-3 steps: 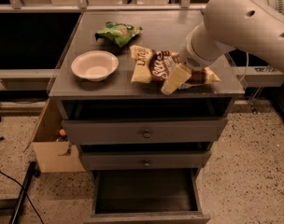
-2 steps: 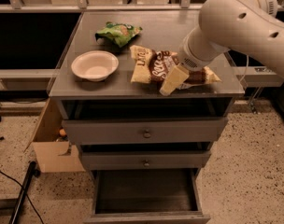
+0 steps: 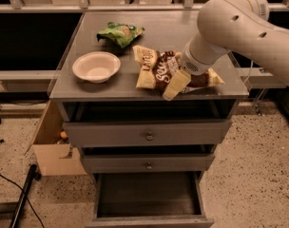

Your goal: Place brown chip bag into bottom drawer

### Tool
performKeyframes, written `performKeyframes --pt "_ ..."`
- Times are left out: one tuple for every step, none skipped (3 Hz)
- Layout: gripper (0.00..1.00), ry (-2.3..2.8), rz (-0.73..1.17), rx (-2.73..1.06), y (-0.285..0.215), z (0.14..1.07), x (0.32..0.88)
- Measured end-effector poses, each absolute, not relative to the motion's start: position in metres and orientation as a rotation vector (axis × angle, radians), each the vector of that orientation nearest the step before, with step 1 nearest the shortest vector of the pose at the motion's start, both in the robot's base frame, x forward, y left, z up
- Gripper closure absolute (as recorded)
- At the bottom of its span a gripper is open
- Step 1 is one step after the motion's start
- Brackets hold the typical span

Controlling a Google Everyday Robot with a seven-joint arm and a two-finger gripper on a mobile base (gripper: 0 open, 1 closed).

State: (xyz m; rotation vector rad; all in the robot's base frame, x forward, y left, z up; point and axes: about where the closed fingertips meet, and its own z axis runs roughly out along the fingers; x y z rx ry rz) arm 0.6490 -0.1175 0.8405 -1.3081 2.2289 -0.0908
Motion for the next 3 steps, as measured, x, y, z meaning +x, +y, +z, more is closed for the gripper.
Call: performKeyframes --pt "0.27 2.229 -0.091 -1.308 -0.117 0.84 0.649" --pt "0.58 2.222 -0.095 -1.317 -0.117 0.846 0.648" --pt "0.81 2.199 -0.11 -1.347 -0.114 0.866 0.643"
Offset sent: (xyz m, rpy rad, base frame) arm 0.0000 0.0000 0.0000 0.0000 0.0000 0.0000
